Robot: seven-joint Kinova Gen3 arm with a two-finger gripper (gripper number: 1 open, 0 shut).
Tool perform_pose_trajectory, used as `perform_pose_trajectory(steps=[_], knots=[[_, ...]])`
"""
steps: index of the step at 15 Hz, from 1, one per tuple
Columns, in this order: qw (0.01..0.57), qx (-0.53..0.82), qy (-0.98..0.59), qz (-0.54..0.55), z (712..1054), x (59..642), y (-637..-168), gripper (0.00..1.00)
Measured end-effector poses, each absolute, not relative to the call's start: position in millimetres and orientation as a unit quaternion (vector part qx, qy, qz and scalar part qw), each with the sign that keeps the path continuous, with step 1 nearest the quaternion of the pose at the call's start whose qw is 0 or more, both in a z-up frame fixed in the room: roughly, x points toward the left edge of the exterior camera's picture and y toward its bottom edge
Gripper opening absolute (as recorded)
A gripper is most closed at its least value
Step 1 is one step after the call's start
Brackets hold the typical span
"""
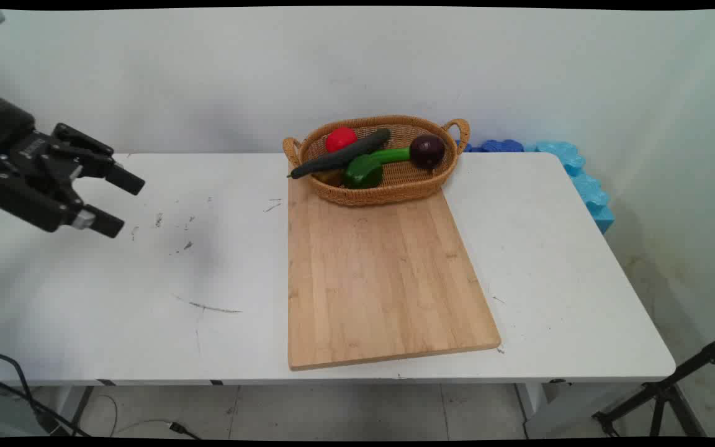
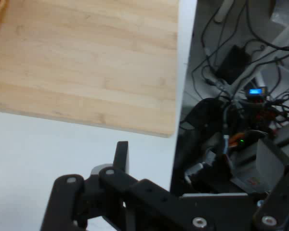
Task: Pick up the cucumber from the vegetable basket
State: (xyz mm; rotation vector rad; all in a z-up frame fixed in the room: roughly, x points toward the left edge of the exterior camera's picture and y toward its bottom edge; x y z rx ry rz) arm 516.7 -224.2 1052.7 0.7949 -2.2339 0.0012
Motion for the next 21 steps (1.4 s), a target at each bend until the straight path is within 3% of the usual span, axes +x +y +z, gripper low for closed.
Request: perform_pose_trajectory(steps=[4,10,21], knots=[[0.359,0.332,-0.872,0.02,1048.1,494.5,-255.4,1.0],[0.323,0.391,-0.859,0.069,1034.9,443.5,-346.2,1.0],[0.265,0.509,-0.809,0.126,968.8,373.2,-493.0,1.0]])
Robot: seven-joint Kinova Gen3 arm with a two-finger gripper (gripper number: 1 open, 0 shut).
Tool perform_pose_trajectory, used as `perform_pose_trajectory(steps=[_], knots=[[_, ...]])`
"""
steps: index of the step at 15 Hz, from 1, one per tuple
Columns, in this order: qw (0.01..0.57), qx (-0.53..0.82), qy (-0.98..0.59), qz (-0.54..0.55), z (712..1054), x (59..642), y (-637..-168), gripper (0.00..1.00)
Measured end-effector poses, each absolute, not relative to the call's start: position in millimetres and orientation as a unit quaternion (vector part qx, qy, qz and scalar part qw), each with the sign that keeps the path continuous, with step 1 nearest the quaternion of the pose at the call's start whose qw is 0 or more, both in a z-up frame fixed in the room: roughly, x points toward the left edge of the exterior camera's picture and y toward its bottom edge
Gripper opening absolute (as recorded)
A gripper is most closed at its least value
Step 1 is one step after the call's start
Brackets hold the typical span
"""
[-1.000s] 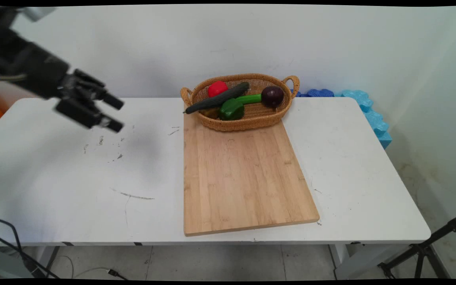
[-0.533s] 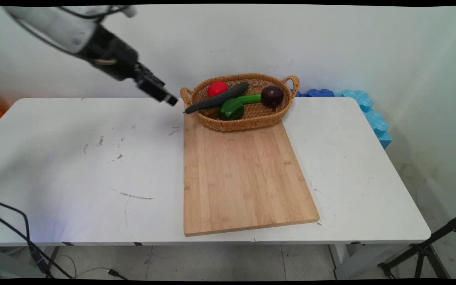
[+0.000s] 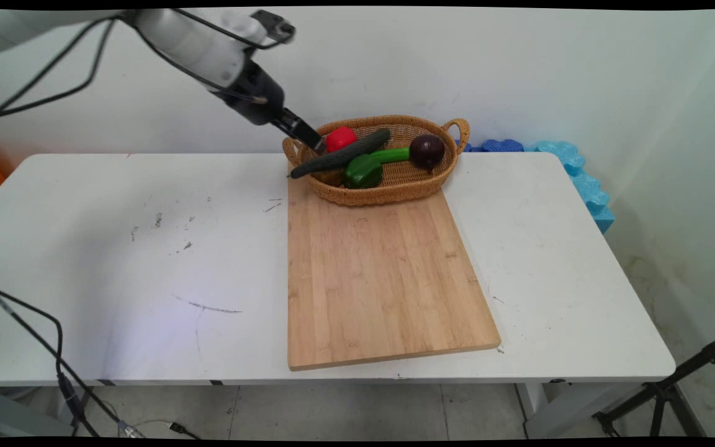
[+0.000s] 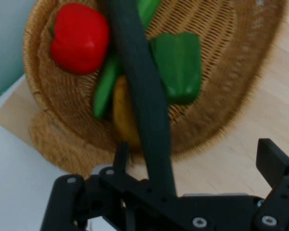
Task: Pick up the cucumber from the vegetable basket
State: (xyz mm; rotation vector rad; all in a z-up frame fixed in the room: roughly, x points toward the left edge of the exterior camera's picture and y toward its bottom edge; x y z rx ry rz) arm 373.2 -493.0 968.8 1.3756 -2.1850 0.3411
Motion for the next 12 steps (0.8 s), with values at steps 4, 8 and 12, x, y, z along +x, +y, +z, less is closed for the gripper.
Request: perform_pose_trajectory(steps=[4,8,12], knots=[[0.25,0.533,-0.797,0.134,944.4,358.5,-525.9,1.0],[0.235,0.549,-0.789,0.14,924.7,348.3,-550.3,1.0],[0.226,0.558,-0.786,0.142,912.2,341.7,-564.1,1.0]])
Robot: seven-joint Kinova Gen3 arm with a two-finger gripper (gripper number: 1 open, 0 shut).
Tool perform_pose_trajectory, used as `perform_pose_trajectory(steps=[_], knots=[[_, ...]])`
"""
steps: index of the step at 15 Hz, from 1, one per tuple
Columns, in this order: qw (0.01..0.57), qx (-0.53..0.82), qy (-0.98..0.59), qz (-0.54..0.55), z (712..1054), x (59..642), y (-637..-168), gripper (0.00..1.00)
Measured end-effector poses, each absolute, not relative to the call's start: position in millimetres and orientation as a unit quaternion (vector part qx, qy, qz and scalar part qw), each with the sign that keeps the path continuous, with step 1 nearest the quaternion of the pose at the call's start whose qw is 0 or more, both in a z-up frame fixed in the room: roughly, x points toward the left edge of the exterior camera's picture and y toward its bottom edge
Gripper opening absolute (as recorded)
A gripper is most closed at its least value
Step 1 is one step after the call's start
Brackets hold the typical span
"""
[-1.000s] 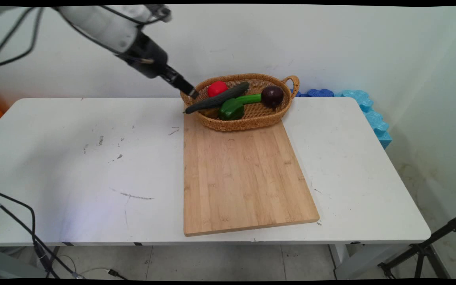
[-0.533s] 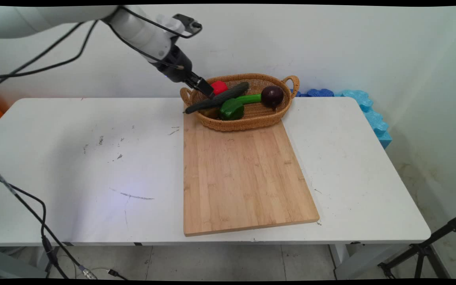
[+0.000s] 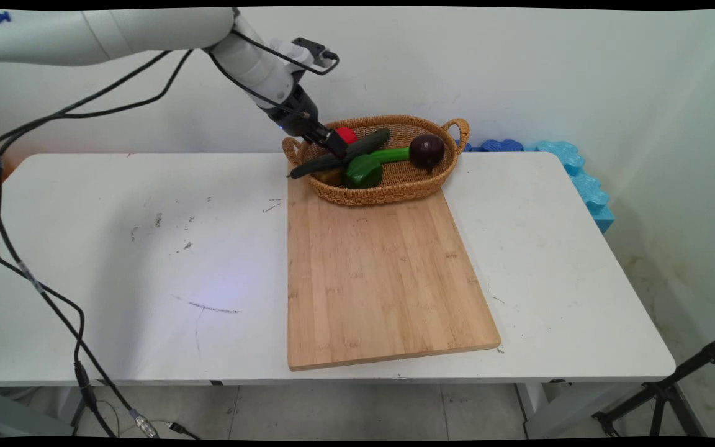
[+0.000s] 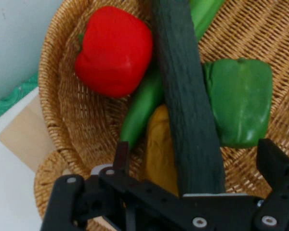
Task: Pick up the cucumber from the vegetable basket, then place the picked object on the cutting board
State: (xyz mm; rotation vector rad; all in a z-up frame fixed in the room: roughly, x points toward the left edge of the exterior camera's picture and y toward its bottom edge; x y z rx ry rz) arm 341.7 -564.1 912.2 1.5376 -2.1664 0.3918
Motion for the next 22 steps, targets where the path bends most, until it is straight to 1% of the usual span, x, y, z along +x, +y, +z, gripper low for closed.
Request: perform_pose_trajectory(steps=[8,9,16,20,22], knots=[[0.212,0.565,-0.784,0.143,892.9,332.0,-580.7,1.0],[0.211,0.565,-0.785,0.143,891.3,331.1,-582.0,0.0],[0.209,0.558,-0.79,0.144,889.1,326.9,-587.2,0.0],[0.218,0.549,-0.793,0.153,908.5,327.9,-590.1,0.0],[0.226,0.544,-0.793,0.158,924.1,329.9,-590.7,0.0]])
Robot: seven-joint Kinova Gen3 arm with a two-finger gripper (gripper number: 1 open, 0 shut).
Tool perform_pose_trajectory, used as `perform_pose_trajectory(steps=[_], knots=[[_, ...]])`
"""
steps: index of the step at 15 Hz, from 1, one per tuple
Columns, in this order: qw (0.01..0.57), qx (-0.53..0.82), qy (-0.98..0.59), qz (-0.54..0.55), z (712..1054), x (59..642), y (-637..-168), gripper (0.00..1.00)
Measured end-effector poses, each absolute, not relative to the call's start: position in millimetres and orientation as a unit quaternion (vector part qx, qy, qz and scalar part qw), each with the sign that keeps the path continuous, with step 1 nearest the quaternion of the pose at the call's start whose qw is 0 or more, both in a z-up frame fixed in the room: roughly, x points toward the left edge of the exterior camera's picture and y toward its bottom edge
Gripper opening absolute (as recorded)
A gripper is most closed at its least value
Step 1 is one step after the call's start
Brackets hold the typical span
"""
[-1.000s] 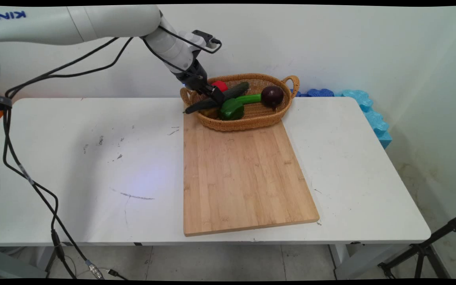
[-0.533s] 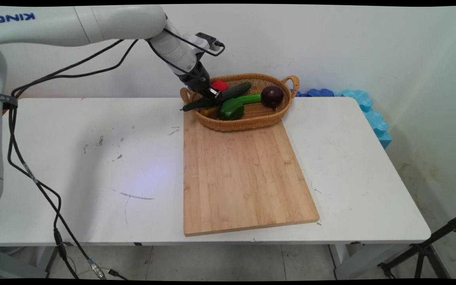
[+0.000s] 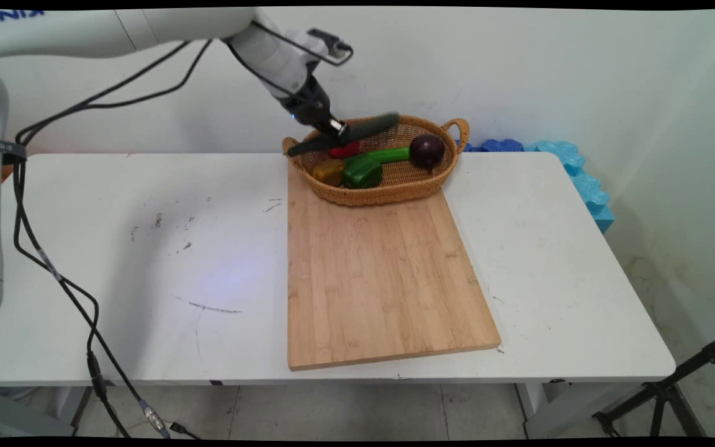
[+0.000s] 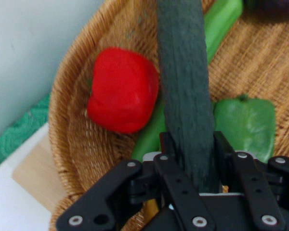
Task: Place the picked object on the cutting board
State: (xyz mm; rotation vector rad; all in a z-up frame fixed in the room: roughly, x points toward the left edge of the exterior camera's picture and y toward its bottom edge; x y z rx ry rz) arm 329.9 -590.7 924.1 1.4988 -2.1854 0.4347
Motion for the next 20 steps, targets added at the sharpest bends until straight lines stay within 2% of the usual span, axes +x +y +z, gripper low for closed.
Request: perform_pose_trajectory(steps=[5,9,11,15,20], knots=[[0.263,0.51,-0.803,0.162,983.4,335.7,-576.2,0.0],[0.296,0.448,-0.83,0.151,1028.9,344.7,-540.4,0.0],[0.307,0.415,-0.844,0.143,1041.3,350.0,-520.6,0.0],[0.313,0.358,-0.871,0.121,1044.2,362.4,-481.1,0.0],[0.299,0.316,-0.895,0.097,1013.2,374.6,-442.6,0.0]])
